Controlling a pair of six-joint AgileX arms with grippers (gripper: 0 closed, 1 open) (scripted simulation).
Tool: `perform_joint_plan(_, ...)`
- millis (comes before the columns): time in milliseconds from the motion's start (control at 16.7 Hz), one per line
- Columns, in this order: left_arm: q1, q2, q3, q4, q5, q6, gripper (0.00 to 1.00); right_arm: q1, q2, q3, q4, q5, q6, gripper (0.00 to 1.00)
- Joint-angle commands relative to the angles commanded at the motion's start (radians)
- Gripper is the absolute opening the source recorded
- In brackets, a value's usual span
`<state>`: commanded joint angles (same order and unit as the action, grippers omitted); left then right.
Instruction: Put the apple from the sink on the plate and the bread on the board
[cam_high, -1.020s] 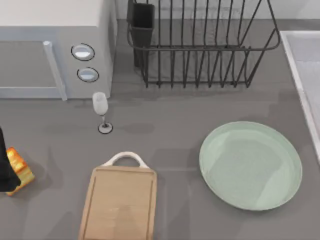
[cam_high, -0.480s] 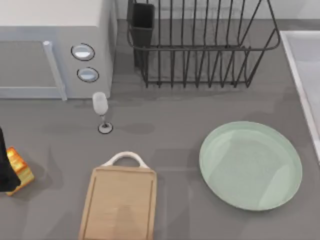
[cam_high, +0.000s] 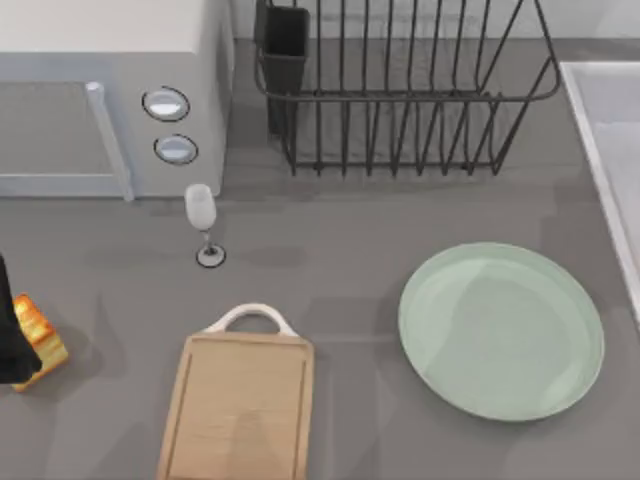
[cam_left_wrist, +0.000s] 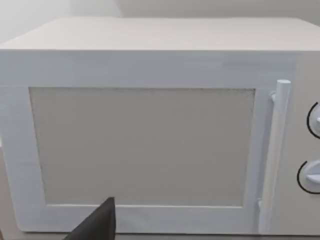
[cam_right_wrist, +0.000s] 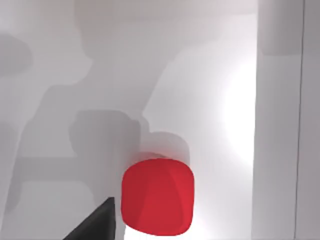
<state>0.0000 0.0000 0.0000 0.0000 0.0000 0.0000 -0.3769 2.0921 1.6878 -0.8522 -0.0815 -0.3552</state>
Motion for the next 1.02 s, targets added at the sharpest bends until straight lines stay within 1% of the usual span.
perform_joint_plan(120,0.0,0.0,0.0,0.0,0.0,0.0,1.0,0.001,0.047,-0.03,0.068,0.004,0.001,1.0)
perform_joint_plan(300,0.0,0.0,0.0,0.0,0.0,0.0,1.0,0.024,0.183,-0.089,0.147,0.036,0.024,1.0)
perform_joint_plan(540,0.0,0.0,0.0,0.0,0.0,0.0,1.0,0.056,0.344,-0.144,0.196,0.081,0.057,1.0)
perform_joint_plan(900,0.0,0.0,0.0,0.0,0.0,0.0,1.0,0.061,0.364,-0.151,0.201,0.087,0.062,1.0)
perform_joint_plan(1020,0.0,0.0,0.0,0.0,0.0,0.0,1.0,0.061,0.364,-0.151,0.201,0.087,0.062,0.85)
